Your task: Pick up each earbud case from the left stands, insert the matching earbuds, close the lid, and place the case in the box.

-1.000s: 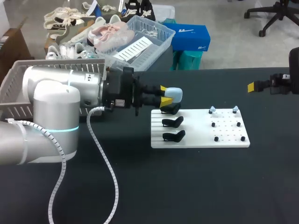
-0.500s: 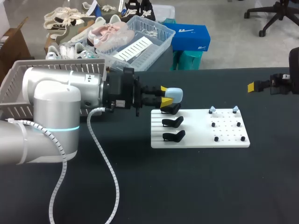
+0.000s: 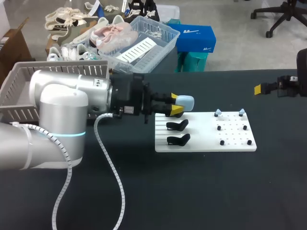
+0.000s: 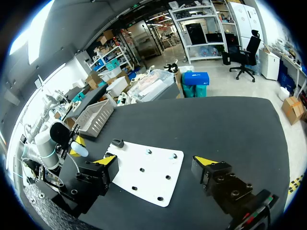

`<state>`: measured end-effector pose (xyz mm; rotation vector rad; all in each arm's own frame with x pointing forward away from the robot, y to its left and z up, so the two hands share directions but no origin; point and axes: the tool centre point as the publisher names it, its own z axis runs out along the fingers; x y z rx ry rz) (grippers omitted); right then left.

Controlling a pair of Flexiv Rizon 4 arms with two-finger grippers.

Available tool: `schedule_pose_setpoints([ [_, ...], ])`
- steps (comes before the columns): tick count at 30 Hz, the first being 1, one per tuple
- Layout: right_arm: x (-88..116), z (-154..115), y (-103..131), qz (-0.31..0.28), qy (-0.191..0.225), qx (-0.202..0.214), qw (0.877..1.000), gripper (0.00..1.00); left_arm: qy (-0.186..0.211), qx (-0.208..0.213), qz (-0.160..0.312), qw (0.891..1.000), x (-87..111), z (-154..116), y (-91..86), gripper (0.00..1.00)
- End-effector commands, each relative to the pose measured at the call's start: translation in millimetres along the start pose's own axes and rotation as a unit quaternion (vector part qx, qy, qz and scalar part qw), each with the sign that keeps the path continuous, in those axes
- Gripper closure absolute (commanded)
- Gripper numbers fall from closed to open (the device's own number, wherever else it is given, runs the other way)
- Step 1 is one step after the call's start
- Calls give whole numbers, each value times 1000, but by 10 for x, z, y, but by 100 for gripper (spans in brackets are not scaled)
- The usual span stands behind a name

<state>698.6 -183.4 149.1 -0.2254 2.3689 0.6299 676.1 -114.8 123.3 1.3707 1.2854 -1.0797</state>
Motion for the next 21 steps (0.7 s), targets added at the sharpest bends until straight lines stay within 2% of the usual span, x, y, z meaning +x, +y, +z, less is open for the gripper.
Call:
schedule_pose_setpoints([
  [1, -1, 9, -6, 0, 0, 0, 1000, 0, 3, -9, -1, 1000, 23, 75, -24, 100],
  [10, 45, 5, 51, -7, 3, 7, 1000, 0, 1, -25, -19, 999, 88, 153, -154, 100],
  [21, 261, -18, 481, -59, 14, 1, 998, 0, 0, -28, -22, 999, 175, 233, -168, 100],
])
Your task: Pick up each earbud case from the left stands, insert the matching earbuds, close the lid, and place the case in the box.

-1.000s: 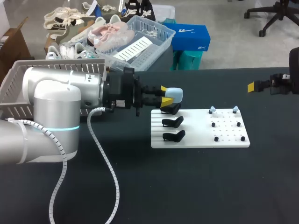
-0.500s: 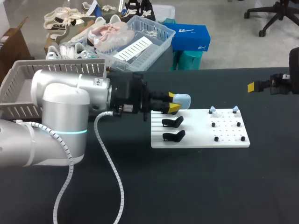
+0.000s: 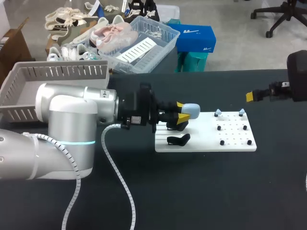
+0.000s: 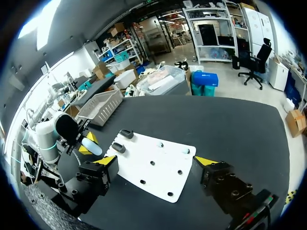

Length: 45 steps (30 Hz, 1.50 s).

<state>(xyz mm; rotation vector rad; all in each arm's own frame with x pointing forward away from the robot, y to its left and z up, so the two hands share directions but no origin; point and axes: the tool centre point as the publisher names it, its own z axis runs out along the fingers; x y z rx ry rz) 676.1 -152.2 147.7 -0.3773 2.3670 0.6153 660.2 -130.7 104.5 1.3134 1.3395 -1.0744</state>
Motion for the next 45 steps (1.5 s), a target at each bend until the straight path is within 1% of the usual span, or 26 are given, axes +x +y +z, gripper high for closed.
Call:
schedule_pose_setpoints([
  [1, 76, -48, 197, -8, -5, 12, 1000, 0, -1, -5, 1, 1000, 28, 43, 0, 100],
  [6, 136, 20, 441, -33, 6, 3, 999, 0, -1, -5, 1, 1000, 28, 43, 0, 100],
  [10, 177, 100, 617, -42, 16, -10, 999, 0, -1, -5, 1, 1000, 28, 43, 0, 100],
  [20, 254, 323, 915, -48, 47, -41, 997, 0, -1, -5, 1, 1000, 28, 43, 0, 100],
  [27, 265, 512, 1051, -50, 70, -57, 995, 0, -1, -5, 1, 1000, 28, 43, 0, 100],
  [33, 251, 621, 1149, -56, 83, -69, 993, 0, -1, -5, 1, 1000, 28, 43, 0, 100],
  [38, 227, 678, 1168, -58, 88, -71, 992, 0, -1, -5, 1, 1000, 28, 43, 0, 100],
  [45, 246, 750, 1170, -58, 100, -74, 990, 0, -1, -5, 1, 1000, 28, 43, 0, 100],
])
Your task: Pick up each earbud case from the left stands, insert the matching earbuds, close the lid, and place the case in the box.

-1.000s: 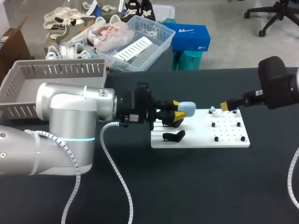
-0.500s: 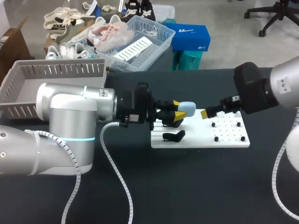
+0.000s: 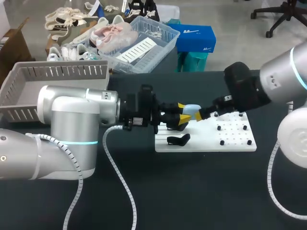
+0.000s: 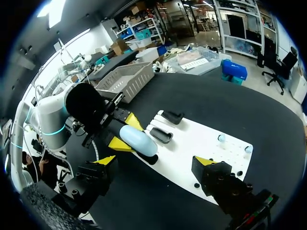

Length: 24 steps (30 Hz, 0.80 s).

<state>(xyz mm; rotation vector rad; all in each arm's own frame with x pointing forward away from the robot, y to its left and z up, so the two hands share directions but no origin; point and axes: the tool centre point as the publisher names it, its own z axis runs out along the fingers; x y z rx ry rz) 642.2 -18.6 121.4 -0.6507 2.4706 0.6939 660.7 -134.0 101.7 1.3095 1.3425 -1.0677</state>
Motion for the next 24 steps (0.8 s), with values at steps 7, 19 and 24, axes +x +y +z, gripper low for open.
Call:
schedule_pose_setpoints([
  [7, -36, 93, -43, 2, 10, -16, 1000, 0, -1, -2, 1, 1000, 6, 6, -3, 100],
  [19, -33, 127, -67, 6, 10, -11, 1000, 0, -1, -2, 1, 1000, 6, 6, -3, 100],
  [24, -38, 135, -70, 7, 11, -9, 1000, 0, -1, -2, 1, 1000, 6, 6, -3, 100],
])
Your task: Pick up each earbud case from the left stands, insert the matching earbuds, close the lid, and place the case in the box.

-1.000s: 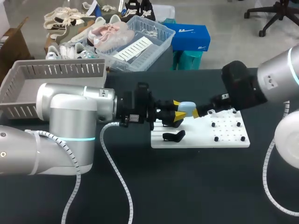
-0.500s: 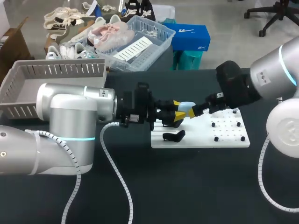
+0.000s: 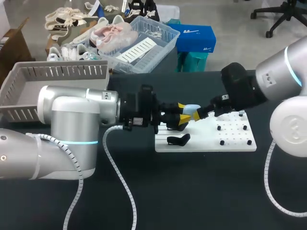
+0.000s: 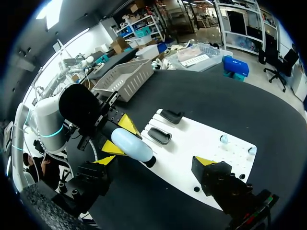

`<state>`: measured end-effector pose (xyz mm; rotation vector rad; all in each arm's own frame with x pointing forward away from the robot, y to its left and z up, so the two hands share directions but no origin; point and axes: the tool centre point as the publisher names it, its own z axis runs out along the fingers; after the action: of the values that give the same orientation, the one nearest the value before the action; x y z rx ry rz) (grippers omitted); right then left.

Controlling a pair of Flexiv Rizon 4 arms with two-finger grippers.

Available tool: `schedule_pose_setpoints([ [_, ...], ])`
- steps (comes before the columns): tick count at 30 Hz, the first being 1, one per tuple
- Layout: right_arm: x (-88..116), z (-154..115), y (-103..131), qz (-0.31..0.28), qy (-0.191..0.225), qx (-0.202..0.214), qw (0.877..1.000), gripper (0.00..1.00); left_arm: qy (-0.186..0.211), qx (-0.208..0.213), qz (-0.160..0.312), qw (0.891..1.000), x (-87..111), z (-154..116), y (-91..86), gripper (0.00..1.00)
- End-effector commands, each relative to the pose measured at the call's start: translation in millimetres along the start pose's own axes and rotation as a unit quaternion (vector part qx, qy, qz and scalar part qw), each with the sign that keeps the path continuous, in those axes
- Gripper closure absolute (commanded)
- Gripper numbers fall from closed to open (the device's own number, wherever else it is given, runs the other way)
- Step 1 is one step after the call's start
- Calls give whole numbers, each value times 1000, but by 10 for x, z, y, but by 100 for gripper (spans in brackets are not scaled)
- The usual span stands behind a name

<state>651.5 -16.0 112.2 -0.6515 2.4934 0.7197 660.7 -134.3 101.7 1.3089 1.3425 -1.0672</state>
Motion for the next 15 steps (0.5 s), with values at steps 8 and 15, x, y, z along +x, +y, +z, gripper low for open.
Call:
schedule_pose_setpoints([
  [8, -25, 39, -5, 3, 0, 2, 1000, 0, -1, -1, 1, 1000, 6, 3, -3, 100],
  [15, -36, 48, -16, 6, 0, 6, 1000, 0, -1, -1, 1, 1000, 6, 3, -3, 100],
])
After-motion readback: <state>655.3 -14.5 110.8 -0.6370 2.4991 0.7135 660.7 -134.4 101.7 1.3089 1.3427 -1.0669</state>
